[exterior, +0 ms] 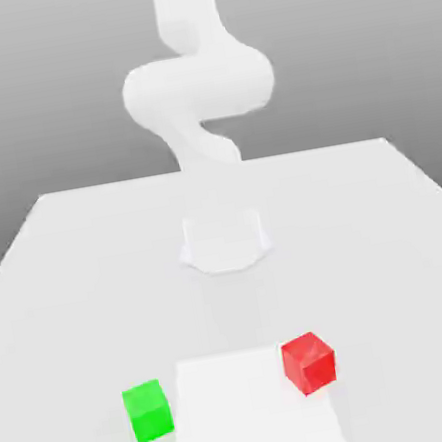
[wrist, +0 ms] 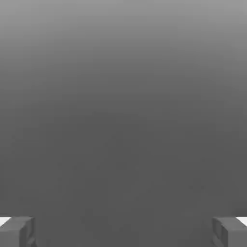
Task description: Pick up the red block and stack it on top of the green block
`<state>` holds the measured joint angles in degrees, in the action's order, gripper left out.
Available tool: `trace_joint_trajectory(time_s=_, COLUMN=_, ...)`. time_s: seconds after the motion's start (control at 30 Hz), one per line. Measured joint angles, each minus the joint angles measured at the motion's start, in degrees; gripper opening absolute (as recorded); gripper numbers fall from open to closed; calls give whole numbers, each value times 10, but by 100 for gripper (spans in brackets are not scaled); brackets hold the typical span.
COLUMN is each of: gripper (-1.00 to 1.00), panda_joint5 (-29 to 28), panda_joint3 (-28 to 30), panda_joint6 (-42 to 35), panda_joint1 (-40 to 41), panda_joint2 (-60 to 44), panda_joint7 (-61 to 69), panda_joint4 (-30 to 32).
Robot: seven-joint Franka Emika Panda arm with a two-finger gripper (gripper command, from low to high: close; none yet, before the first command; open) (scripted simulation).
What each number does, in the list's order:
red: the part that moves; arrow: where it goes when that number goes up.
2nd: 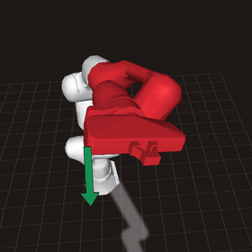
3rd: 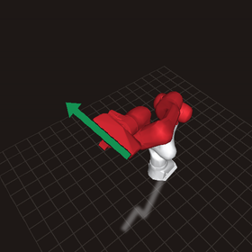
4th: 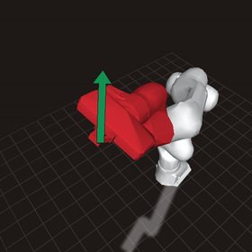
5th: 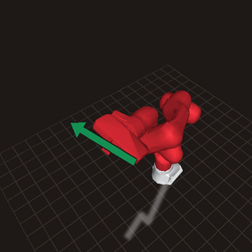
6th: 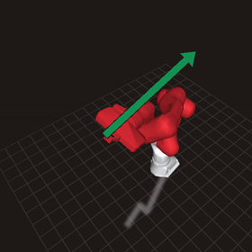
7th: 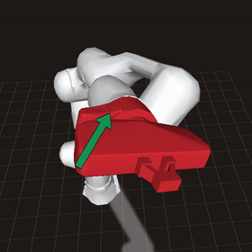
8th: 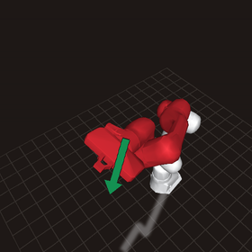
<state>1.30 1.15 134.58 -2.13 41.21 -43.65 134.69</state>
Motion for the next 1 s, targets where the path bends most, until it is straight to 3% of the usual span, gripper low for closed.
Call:
trace_joint_trajectory(time_s=0.37, gripper=0, panda_joint5=52, panda_joint3=11, panda_joint6=143, panda_joint1=-83, panda_joint2=-241, panda_joint7=101, panda_joint4=143)
trace_joint_trajectory(time_s=0.6, gripper=0, panda_joint5=10, panda_joint3=-9, panda_joint6=234, panda_joint1=-107, panda_joint2=-385, panda_joint7=110, panda_joint4=233)
trace_joint_trajectory(time_s=0.83, gripper=0, panda_joint5=-12, panda_joint3=-7, panda_joint6=349, panda_joint1=-111, panda_joint2=-526, panda_joint7=103, panda_joint4=234)
trace_joint_trajectory(time_s=0.87, gripper=-100, panda_joint5=-10, panda_joint3=-8, panda_joint6=364, panda_joint1=-110, panda_joint2=-543, panda_joint7=104, panda_joint4=231)
trace_joint_trajectory(time_s=1.0, gripper=-100, panda_joint5=-11, panda_joint3=-8, panda_joint6=364, panda_joint1=-110, panda_joint2=-543, panda_joint7=103, panda_joint4=231)
